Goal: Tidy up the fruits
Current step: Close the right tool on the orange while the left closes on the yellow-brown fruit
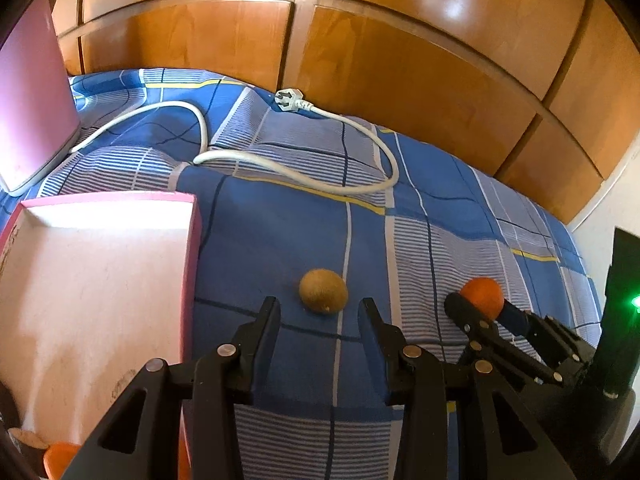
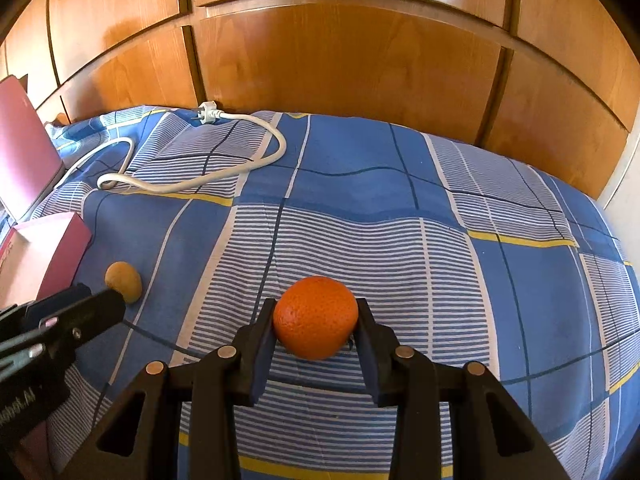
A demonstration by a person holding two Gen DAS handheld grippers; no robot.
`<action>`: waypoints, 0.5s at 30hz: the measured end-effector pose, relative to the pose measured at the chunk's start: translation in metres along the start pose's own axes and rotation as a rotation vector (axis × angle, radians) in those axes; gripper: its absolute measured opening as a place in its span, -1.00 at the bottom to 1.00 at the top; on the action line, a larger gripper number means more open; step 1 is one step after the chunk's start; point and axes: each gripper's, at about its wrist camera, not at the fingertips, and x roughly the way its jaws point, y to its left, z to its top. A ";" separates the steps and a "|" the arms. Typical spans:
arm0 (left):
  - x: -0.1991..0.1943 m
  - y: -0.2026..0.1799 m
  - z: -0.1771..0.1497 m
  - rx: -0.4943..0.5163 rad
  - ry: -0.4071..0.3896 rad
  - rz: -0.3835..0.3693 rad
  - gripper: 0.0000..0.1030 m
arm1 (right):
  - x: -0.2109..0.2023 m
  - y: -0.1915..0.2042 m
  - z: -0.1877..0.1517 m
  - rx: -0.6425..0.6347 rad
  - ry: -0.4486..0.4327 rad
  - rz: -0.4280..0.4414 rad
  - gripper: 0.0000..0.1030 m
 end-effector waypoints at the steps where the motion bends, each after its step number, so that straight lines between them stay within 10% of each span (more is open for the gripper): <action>1: 0.001 0.000 0.001 0.002 -0.002 0.002 -0.20 | 0.000 0.000 0.000 0.001 0.000 0.001 -0.27; 15: 0.019 -0.009 0.010 0.065 0.013 0.045 -0.42 | 0.000 -0.002 0.000 0.006 -0.004 0.006 -0.27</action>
